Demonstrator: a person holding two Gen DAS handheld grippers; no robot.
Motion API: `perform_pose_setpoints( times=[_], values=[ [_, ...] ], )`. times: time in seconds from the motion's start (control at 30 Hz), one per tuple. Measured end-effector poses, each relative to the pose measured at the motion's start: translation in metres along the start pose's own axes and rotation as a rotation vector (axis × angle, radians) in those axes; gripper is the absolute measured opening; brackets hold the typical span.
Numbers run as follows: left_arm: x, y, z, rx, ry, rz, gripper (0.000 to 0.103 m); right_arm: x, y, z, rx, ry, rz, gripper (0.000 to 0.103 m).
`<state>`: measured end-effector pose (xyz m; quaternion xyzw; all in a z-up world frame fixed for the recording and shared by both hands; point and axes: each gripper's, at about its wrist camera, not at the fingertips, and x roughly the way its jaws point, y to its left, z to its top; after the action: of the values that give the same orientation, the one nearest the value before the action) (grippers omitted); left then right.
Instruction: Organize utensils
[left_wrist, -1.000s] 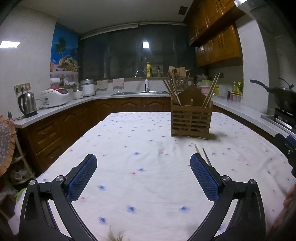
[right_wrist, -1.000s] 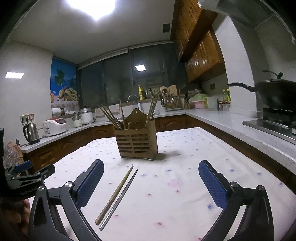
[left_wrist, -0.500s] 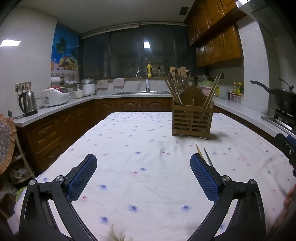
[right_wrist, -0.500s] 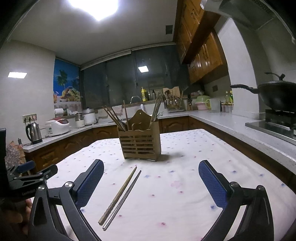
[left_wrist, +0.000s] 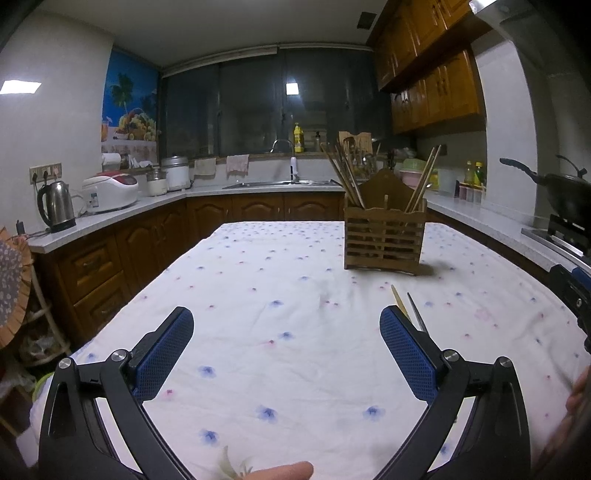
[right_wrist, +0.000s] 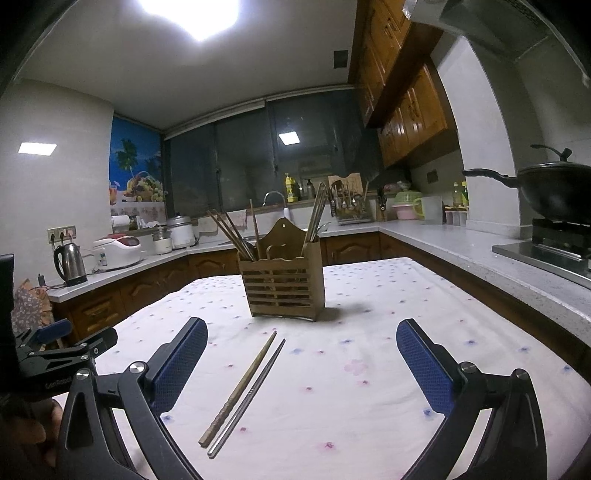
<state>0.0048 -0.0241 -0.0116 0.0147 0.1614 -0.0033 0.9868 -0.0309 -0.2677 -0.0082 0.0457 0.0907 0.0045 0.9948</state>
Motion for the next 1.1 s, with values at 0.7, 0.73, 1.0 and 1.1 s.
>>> perform_pose_setpoints(
  times=[0.7,0.73,1.0,1.1],
  values=[
    [0.0,0.0006,-0.0005,0.0,0.0,0.001,0.103,0.0001,0.0003,-0.0013,0.001,-0.005,0.011,0.103],
    [0.0001,0.0006,-0.0005,-0.001,0.001,0.0,0.103,0.0002,0.0002,-0.0013,0.001,-0.005,0.011,0.103],
    [-0.0025,0.0004,-0.0007,-0.002,0.0,-0.004,0.103,-0.0002,0.0008,-0.0005,0.002,-0.006,0.015,0.103],
    [-0.0036,-0.0002,0.0002,0.0,0.001,-0.006,0.103,-0.0011,0.0018,0.0006,0.002,-0.008,0.019,0.103]
  ],
)
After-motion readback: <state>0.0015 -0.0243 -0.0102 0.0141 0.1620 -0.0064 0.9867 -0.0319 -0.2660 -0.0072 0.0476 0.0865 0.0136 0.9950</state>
